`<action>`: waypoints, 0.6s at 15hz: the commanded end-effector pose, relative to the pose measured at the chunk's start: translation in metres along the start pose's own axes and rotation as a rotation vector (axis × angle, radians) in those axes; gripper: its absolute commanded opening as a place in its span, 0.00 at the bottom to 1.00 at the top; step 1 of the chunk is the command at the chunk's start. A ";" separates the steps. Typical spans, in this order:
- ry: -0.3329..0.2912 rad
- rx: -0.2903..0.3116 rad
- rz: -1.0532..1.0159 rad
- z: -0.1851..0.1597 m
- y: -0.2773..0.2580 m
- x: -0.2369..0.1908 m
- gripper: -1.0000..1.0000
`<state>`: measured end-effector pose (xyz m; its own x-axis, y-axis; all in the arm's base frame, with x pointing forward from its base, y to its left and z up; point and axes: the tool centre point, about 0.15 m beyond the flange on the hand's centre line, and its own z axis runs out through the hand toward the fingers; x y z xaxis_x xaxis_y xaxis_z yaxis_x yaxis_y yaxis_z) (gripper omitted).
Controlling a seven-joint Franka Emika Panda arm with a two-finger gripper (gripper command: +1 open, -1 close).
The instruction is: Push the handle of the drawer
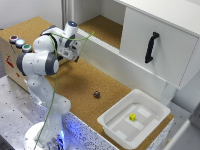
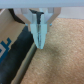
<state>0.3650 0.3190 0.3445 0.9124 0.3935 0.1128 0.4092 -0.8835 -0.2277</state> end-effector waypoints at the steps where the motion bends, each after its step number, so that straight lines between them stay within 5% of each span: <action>1: 0.009 -0.186 0.102 -0.023 0.011 0.003 0.00; 2: 0.015 -0.224 0.141 -0.033 0.021 -0.006 1.00; 9: 0.044 -0.223 0.141 -0.062 0.024 -0.013 1.00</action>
<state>0.3644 0.2808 0.3785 0.9589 0.2470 0.1394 0.2581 -0.9638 -0.0674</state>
